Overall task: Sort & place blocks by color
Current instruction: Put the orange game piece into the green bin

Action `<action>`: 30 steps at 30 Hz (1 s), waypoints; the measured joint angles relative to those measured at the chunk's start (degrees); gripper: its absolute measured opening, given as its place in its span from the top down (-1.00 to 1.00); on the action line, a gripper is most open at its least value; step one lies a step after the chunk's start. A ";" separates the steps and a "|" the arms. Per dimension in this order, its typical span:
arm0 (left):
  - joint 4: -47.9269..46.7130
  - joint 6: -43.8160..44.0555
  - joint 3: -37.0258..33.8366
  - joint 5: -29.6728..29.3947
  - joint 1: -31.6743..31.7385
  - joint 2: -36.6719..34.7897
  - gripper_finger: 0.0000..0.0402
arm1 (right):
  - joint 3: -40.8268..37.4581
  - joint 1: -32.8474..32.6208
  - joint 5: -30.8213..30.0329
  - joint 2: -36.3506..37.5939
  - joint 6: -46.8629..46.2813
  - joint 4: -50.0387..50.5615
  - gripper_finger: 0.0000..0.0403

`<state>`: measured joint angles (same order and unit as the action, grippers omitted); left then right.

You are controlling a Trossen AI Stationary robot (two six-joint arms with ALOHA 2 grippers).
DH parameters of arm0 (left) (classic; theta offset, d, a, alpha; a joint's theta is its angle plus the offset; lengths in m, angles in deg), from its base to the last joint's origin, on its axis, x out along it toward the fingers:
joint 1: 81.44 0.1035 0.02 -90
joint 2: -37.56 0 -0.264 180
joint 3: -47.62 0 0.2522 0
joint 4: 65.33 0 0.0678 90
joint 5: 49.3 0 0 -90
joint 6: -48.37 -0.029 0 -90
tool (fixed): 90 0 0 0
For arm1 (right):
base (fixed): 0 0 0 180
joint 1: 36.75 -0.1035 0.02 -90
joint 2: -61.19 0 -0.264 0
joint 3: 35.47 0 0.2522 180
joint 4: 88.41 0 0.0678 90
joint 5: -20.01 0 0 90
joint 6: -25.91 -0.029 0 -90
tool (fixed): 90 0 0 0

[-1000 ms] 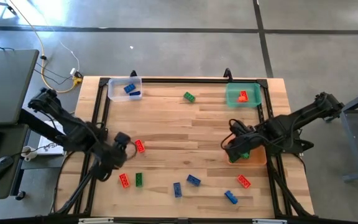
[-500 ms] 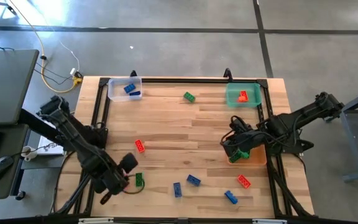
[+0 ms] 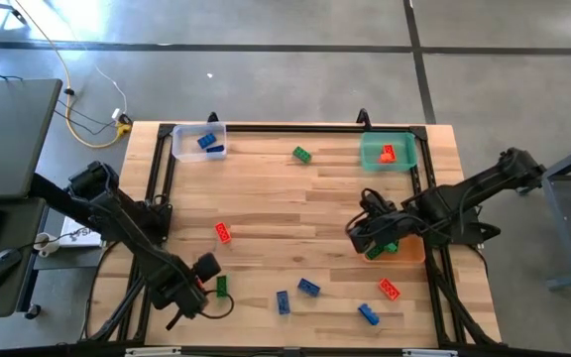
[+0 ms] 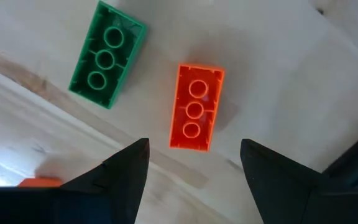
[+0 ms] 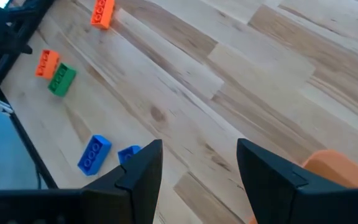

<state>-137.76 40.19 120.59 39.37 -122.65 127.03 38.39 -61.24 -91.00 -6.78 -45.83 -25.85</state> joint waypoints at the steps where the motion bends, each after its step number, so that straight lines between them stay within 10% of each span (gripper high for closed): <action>1: 0.62 0.01 -0.38 -0.14 -0.27 -0.04 -0.20 | 0.00 0.00 0.08 -0.34 0.04 0.04 0.04; 30: 16.31 -2.56 -14.31 -0.02 -0.40 -0.03 -0.20 | 0.00 0.00 0.54 -1.53 0.15 -0.15 0.04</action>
<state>-121.45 37.63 106.28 39.35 -123.05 127.01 38.39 -61.24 -90.46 -8.31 -45.69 -26.01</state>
